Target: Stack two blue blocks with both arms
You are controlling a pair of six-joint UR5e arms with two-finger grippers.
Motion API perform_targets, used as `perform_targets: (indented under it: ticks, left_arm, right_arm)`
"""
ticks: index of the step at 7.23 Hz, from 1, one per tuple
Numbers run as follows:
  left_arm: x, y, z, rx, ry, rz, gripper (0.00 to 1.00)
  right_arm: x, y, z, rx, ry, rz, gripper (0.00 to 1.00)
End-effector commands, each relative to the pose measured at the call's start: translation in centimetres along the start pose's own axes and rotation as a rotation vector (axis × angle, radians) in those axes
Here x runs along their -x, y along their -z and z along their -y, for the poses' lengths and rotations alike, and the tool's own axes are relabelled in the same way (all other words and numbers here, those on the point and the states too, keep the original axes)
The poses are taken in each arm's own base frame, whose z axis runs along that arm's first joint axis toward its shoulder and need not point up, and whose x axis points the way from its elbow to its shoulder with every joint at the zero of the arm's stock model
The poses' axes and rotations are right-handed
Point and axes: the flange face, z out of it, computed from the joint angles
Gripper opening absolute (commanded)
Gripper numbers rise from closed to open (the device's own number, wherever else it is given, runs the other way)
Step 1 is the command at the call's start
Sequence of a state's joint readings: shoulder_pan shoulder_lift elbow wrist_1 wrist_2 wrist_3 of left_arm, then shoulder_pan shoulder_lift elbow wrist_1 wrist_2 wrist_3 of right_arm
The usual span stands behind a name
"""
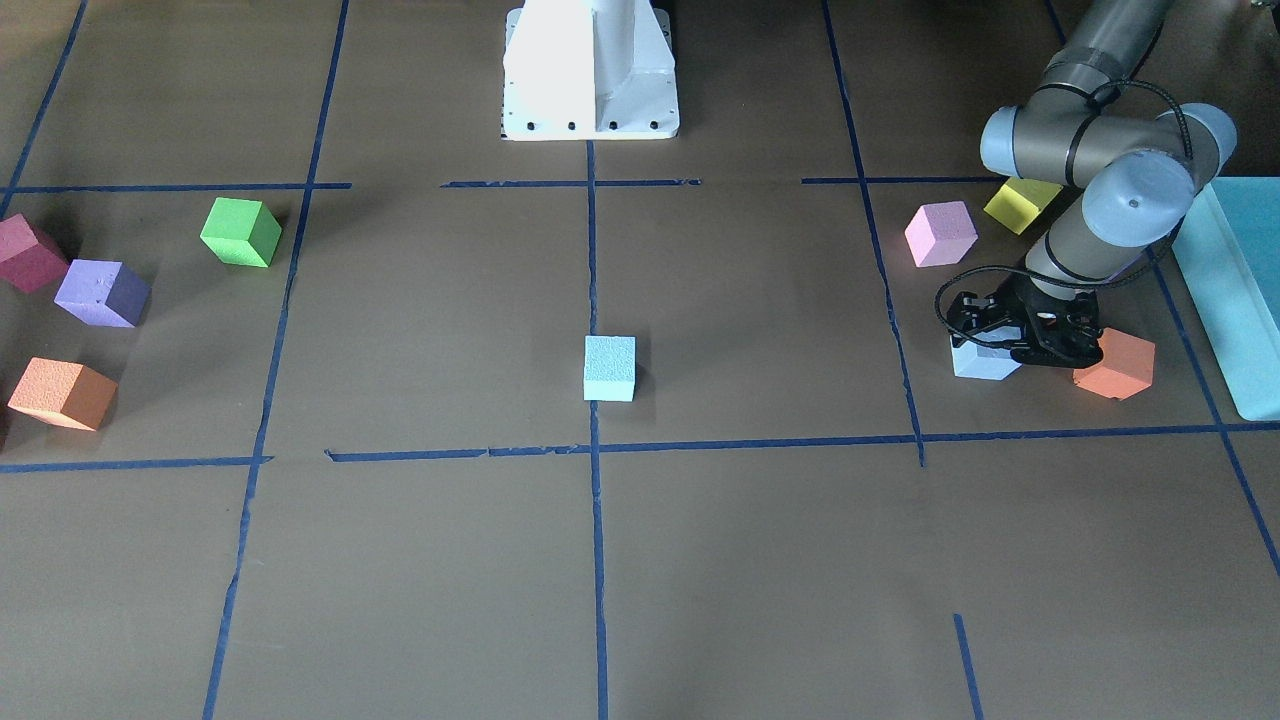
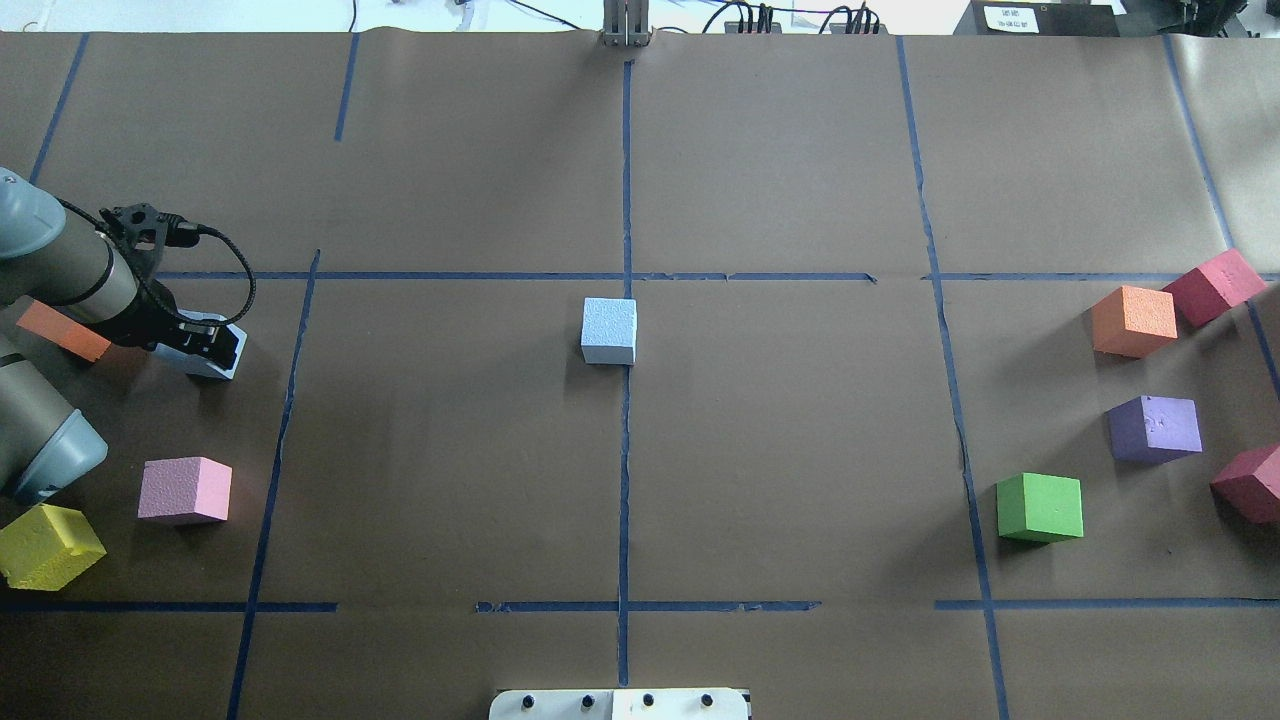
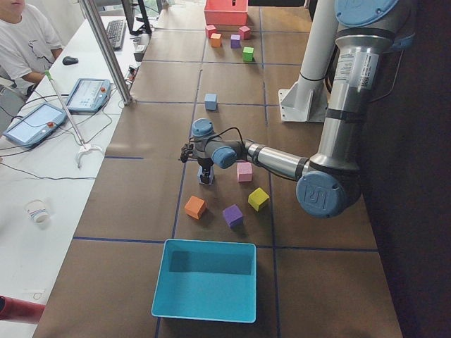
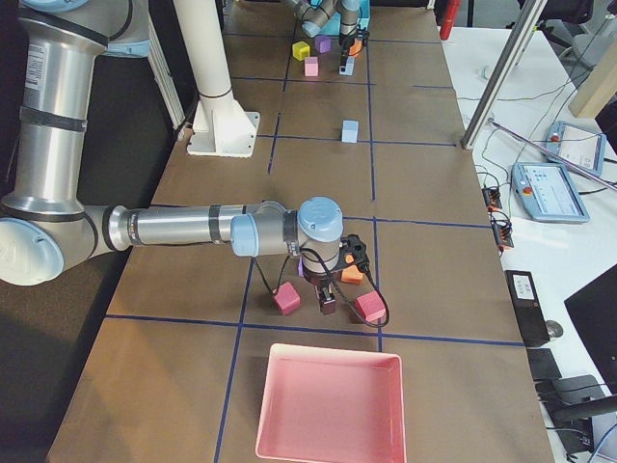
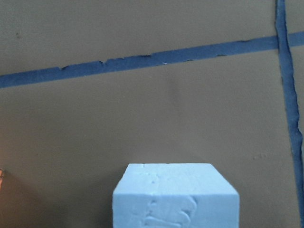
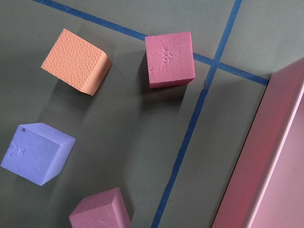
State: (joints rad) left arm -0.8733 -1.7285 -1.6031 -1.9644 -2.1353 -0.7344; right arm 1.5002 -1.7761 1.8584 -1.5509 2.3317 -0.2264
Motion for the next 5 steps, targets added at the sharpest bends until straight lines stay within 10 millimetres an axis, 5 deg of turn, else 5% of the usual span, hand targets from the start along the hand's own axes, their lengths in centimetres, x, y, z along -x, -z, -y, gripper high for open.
perform_targets:
  ticks: [1,2,3,4,5]
  left_arm:
    - [-5.4,3.7,2.4,-0.045,-0.014,-0.047,0.1]
    - [-11.8,7.3,6.1,-0.043,0.04,-0.047,0.1]
    - [-19.5,9.8,7.7,-0.022,0.093,-0.053,0.1]
    - [-28.8,10.4,6.8,0.001,0.111,-0.112,0.11]
    - [-35.1,12.2,8.3,-0.035,0.158,-0.131,0.11]
  right_arm:
    - [0.1,0.1,0.1,-0.002,-0.003,0.001,1.0]
    - [0.0,0.0,0.0,0.0,-0.005,0.002,1.0]
    - [0.0,0.0,0.0,0.0,-0.006,0.002,1.0]
    - [0.0,0.0,0.0,0.0,-0.009,0.002,1.0]
    - [0.0,0.0,0.1,-0.001,-0.01,0.003,1.0]
